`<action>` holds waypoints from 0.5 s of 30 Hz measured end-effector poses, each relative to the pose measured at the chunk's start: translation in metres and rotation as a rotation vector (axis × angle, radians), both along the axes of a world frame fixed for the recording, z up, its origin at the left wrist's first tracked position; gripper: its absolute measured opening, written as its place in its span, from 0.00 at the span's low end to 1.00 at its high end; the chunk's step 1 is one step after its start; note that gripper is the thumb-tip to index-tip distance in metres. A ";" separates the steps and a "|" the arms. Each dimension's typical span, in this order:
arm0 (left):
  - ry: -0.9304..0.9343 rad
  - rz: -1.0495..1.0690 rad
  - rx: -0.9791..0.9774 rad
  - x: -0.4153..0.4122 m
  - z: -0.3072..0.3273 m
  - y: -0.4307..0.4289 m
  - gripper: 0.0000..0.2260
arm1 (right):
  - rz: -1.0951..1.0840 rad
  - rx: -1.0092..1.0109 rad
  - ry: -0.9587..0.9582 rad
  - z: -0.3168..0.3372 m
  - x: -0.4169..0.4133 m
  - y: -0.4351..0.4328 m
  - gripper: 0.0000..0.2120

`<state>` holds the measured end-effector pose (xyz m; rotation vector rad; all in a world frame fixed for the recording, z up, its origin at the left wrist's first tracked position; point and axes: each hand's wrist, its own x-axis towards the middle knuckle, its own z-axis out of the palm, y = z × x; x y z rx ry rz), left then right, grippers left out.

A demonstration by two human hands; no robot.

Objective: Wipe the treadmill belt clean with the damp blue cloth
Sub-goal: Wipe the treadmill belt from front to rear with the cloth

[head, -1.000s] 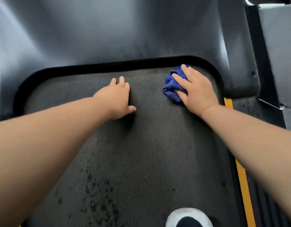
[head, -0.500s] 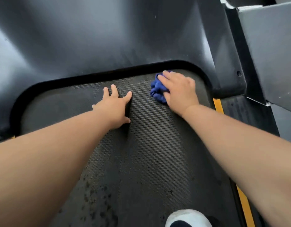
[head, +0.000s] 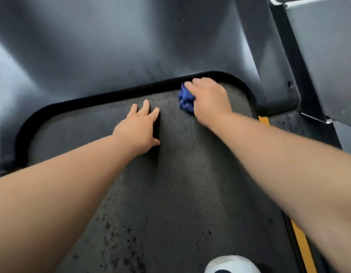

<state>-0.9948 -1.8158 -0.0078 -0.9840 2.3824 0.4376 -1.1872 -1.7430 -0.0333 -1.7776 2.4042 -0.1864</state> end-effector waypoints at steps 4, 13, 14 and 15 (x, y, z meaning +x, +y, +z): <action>0.023 0.026 -0.024 0.004 0.004 -0.008 0.46 | -0.040 -0.014 -0.031 0.003 0.036 0.012 0.14; 0.068 0.021 -0.041 0.013 0.000 -0.006 0.48 | 0.011 -0.035 -0.005 -0.008 0.026 -0.005 0.20; 0.074 0.026 -0.088 0.017 0.000 -0.005 0.47 | -0.038 0.014 0.004 -0.004 0.027 -0.016 0.20; 0.074 0.059 -0.124 0.022 0.000 -0.004 0.46 | -0.057 0.037 0.025 0.001 0.033 -0.019 0.19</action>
